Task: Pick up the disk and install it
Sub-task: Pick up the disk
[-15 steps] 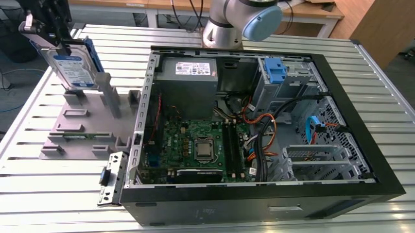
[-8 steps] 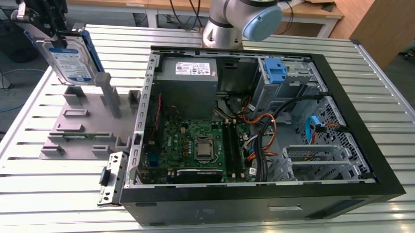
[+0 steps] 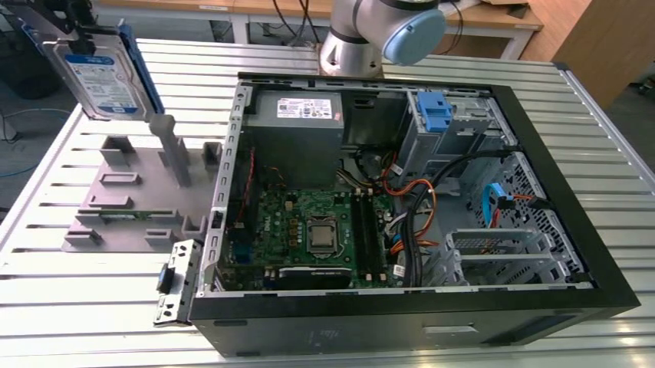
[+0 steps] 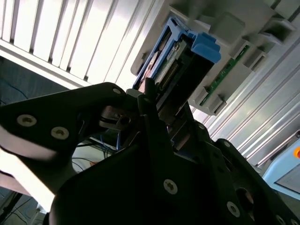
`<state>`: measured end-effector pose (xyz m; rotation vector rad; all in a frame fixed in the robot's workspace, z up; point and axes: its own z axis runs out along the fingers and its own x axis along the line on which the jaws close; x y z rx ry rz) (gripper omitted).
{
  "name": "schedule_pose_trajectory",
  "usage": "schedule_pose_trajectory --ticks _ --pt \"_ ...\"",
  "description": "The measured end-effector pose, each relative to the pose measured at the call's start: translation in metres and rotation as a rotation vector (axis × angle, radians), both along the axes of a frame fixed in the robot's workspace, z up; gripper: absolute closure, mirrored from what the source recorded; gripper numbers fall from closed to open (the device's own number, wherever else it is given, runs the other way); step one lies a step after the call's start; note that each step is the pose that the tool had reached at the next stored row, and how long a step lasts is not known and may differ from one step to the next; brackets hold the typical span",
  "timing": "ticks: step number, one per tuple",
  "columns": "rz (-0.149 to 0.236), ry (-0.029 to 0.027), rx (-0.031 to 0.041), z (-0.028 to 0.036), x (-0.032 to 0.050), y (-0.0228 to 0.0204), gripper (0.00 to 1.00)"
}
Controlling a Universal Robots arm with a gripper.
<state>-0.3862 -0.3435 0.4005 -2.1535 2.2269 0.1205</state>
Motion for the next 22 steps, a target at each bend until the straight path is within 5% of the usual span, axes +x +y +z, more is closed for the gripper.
schedule_pose_trajectory --ticks 13,22 --pt "0.000 0.0001 0.0000 0.0494 0.0000 0.0000 0.65" --pt "0.000 0.0000 0.0000 0.0703 0.0000 0.0000 0.65"
